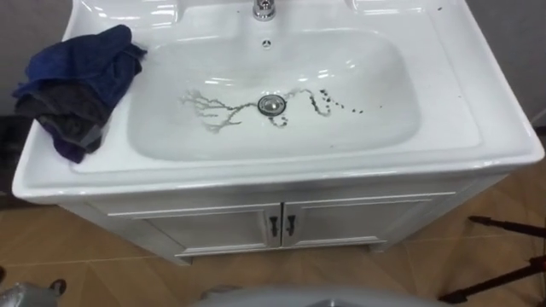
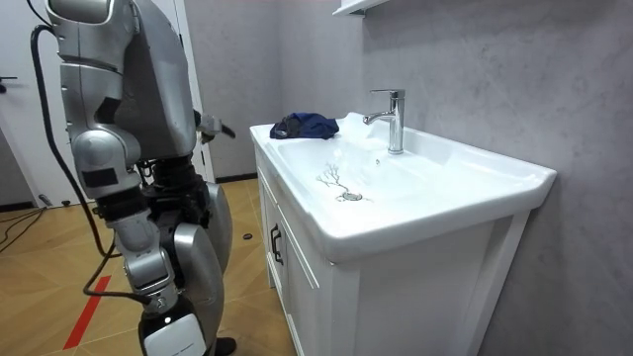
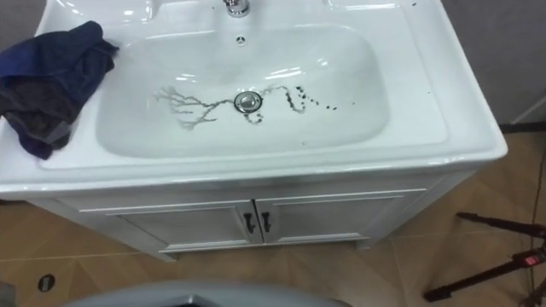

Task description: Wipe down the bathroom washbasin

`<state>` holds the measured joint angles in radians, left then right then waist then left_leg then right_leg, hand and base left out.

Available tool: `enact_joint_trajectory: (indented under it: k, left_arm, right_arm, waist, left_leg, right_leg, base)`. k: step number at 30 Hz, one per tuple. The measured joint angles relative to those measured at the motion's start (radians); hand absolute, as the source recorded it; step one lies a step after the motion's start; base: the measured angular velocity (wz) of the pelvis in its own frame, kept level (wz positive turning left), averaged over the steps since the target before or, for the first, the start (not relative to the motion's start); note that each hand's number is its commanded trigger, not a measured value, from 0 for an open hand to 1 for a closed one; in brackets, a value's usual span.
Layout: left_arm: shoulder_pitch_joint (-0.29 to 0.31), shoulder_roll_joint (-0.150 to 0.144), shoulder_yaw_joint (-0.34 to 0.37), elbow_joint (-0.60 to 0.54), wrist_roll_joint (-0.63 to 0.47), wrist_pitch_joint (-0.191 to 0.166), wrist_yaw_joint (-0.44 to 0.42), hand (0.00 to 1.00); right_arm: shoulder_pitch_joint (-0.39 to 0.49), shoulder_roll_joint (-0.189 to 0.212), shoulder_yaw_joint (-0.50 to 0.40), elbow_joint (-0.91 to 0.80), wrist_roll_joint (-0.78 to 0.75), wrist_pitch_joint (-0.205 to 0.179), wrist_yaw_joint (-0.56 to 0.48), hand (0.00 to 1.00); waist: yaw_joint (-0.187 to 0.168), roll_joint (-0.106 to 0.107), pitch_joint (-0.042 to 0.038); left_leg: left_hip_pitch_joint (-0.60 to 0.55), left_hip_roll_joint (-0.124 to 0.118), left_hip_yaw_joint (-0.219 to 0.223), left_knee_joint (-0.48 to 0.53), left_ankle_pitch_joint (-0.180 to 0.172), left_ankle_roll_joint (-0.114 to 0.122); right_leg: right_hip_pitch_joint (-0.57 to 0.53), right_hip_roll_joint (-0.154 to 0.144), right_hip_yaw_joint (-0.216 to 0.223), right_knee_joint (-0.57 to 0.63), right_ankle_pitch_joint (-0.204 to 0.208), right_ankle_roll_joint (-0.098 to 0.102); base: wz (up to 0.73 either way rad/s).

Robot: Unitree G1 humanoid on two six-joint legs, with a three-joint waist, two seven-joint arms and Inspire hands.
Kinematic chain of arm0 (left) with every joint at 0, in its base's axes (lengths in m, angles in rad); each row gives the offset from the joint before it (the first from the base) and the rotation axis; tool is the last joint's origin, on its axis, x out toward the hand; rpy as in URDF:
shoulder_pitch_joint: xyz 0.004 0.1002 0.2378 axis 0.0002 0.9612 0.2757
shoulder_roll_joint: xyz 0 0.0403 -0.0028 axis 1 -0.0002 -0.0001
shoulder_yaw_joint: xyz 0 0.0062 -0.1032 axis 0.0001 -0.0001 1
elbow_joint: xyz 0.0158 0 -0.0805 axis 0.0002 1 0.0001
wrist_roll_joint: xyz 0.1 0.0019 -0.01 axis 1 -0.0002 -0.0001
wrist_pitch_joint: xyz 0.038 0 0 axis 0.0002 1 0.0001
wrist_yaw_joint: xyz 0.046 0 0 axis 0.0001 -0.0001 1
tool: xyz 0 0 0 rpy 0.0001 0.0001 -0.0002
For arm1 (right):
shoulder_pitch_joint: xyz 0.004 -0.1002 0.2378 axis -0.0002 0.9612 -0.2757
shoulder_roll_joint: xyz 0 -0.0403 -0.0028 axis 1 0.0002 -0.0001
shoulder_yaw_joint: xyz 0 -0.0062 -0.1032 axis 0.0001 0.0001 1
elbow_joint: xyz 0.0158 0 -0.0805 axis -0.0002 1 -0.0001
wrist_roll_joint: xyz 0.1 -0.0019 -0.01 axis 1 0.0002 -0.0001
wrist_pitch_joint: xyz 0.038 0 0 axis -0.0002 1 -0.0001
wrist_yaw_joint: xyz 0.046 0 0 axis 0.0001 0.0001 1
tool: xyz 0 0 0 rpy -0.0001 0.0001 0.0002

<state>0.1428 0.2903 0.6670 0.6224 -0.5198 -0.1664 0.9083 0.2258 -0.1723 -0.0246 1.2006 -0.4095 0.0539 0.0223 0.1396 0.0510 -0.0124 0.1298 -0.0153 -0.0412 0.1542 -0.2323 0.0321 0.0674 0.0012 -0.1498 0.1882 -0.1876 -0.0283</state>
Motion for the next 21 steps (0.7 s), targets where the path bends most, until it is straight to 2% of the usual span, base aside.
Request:
enact_joint_trajectory:
  k: [3, 5, 10, 12, 14, 16, 21]
  left_arm:
    - [-0.023, 0.025, -0.002, -0.069, 0.015, -0.03, 0.026, 0.0]
    - [-0.027, 0.037, -0.003, -0.104, 0.025, -0.031, 0.032, 0.0]
    - [-0.039, 0.044, -0.003, -0.196, 0.15, -0.045, 0.063, 0.0]
    - [-0.043, 0.046, -0.003, -0.27, 0.199, -0.053, 0.071, 0.0]
    - [-0.064, 0.058, -0.004, -0.278, 0.256, -0.073, 0.068, 0.0]
    - [-0.092, 0.065, -0.005, -0.3, 0.31, -0.074, 0.062, 0.0]
    - [-0.093, 0.078, -0.051, -0.423, 0.471, -0.077, 0.046, 0.0]
  right_arm:
    - [0.001, 0.0, -0.009, -0.005, -0.007, -0.011, 0.003, 0.0]
    - [0.001, -0.001, -0.01, -0.007, -0.008, -0.012, 0.003, 0.0]
    - [0.005, -0.006, -0.008, -0.004, -0.01, -0.019, 0.019, 0.0]
    - [0.006, -0.01, -0.008, 0.0, -0.007, -0.027, 0.025, 0.0]
    - [0.001, -0.015, -0.01, 0.008, -0.011, -0.035, 0.026, 0.0]
    - [-0.001, -0.018, -0.018, 0.008, -0.025, -0.039, 0.032, 0.0]
    - [0.0, -0.037, -0.018, 0.008, -0.027, -0.043, 0.065, 0.0]
  waist:
    - [0.0, 0.007, 0.0006]
    - [-0.004, 0.009, 0.0003]
    - [-0.011, 0.011, 0.0009]
    - [-0.023, 0.011, 0.002]
    - [-0.028, 0.015, 0.0057]
    - [-0.028, 0.018, 0.0078]
    - [-0.047, 0.026, 0.0171]
  left_leg:
    - [-0.001, 0.0, 0.0, -0.002, 0.0, 0.0]
    - [0.002, 0.0, 0.0, -0.002, 0.0, 0.0]
    - [0.0, 0.0, 0.003, 0.002, 0.0, 0.0]
    - [-0.005, -0.001, -0.003, 0.006, 0.0, 0.0]
    - [-0.004, -0.001, -0.002, 0.006, 0.0, 0.0]
    - [-0.003, 0.0, -0.001, 0.007, 0.0, 0.0]
    - [-0.002, 0.001, 0.001, 0.005, 0.0, 0.0]
  right_leg:
    - [-0.003, 0.002, 0.011, -0.002, 0.0, 0.0]
    - [-0.005, 0.003, 0.013, -0.002, 0.0, 0.0]
    - [-0.011, 0.003, 0.012, 0.003, 0.0, 0.0]
    - [-0.014, 0.001, 0.011, 0.0, 0.0, 0.0]
    - [-0.013, 0.001, 0.013, -0.002, 0.0, 0.0]
    - [-0.013, 0.003, 0.017, -0.002, 0.001, -0.001]
    - [-0.015, 0.004, 0.018, 0.0, 0.002, -0.002]
  base:
    - [-0.06]
    - [-0.07]
    - [-0.03]
    - [0.05]
    - [0.02]
    - [-0.02]
    - [-0.02]
